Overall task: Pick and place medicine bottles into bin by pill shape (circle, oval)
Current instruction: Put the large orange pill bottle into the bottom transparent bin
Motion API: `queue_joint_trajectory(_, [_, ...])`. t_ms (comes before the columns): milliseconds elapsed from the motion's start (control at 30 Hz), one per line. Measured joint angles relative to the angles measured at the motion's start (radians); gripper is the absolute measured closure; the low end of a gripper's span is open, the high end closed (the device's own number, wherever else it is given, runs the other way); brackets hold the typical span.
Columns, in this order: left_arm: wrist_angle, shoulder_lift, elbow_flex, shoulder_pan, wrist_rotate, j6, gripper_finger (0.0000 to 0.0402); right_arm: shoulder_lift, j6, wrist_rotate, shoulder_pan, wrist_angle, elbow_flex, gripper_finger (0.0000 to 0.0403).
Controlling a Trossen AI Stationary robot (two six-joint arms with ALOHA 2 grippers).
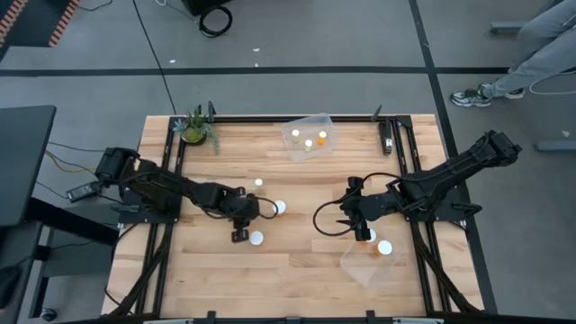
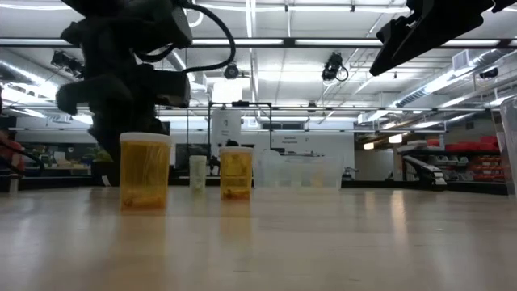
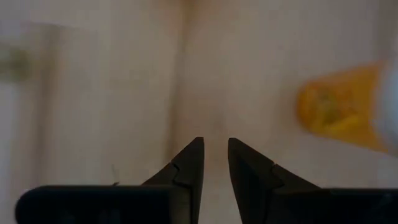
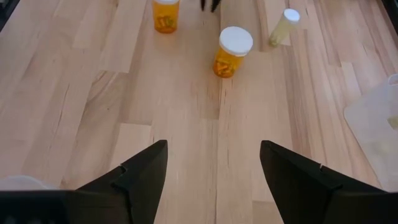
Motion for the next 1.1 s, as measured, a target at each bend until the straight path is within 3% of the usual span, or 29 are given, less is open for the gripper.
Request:
queue_joint_trajectory(667, [0.096,0.016,-0.001,-0.142,0.016,-0.180,0.0316,0.000,0.006,-0.002,0.000,0.000,0.000,0.0139])
queue_joint_trajectory(1100, [0.160,0.132,0.044,-0.153,0.014,-0.201,0.0322,0.000,-0.001,-0.003,0.000,0.010,0.001,0.0139])
